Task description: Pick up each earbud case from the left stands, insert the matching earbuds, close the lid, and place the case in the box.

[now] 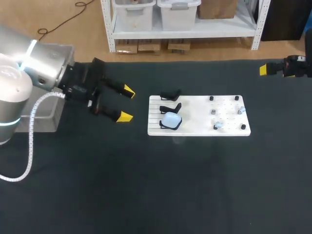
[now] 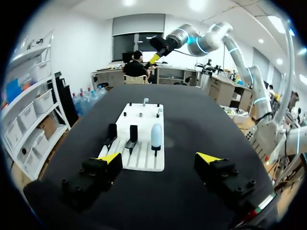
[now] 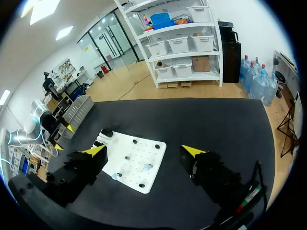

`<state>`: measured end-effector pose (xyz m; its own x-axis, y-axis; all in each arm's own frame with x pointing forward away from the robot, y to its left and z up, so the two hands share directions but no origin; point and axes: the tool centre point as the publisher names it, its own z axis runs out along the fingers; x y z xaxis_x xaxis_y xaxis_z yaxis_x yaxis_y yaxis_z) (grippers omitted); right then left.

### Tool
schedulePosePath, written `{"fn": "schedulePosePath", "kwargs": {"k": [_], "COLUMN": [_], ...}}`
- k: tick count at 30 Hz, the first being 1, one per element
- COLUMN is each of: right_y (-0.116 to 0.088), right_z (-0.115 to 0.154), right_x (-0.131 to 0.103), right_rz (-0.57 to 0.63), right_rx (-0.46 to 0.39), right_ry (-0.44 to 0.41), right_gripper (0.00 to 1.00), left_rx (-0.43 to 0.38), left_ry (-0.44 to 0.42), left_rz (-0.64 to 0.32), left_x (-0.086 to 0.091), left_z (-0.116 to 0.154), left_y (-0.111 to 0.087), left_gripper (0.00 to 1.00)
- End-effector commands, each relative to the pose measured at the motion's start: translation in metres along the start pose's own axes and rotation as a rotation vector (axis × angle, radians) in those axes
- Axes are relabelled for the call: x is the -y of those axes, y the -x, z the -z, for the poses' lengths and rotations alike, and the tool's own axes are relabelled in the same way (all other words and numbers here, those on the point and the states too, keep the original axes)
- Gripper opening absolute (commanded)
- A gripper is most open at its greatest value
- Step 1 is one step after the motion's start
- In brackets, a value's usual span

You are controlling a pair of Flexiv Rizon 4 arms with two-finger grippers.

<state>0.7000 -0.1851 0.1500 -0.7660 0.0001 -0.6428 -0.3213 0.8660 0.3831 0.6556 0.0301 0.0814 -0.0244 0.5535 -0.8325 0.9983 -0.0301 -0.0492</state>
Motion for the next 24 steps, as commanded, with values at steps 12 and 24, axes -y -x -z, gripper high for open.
{"fn": "schedulePosePath", "kwargs": {"k": [12,24], "right_y": [0.000,0.000], "right_z": [0.000,0.000], "right_x": [0.000,0.000], "right_rz": [0.000,0.000], "right_rx": [0.000,0.000], "right_ry": [0.000,0.000], "right_gripper": [1.00,1.00], "left_rx": [-0.026,-0.005], "left_ry": [-0.098,-0.142], "left_rz": [-0.043,-0.003], "left_x": [-0.008,0.002], "left_z": [-0.040,-0.066], "left_y": [0.004,-0.006], "left_gripper": [1.00,1.00]}}
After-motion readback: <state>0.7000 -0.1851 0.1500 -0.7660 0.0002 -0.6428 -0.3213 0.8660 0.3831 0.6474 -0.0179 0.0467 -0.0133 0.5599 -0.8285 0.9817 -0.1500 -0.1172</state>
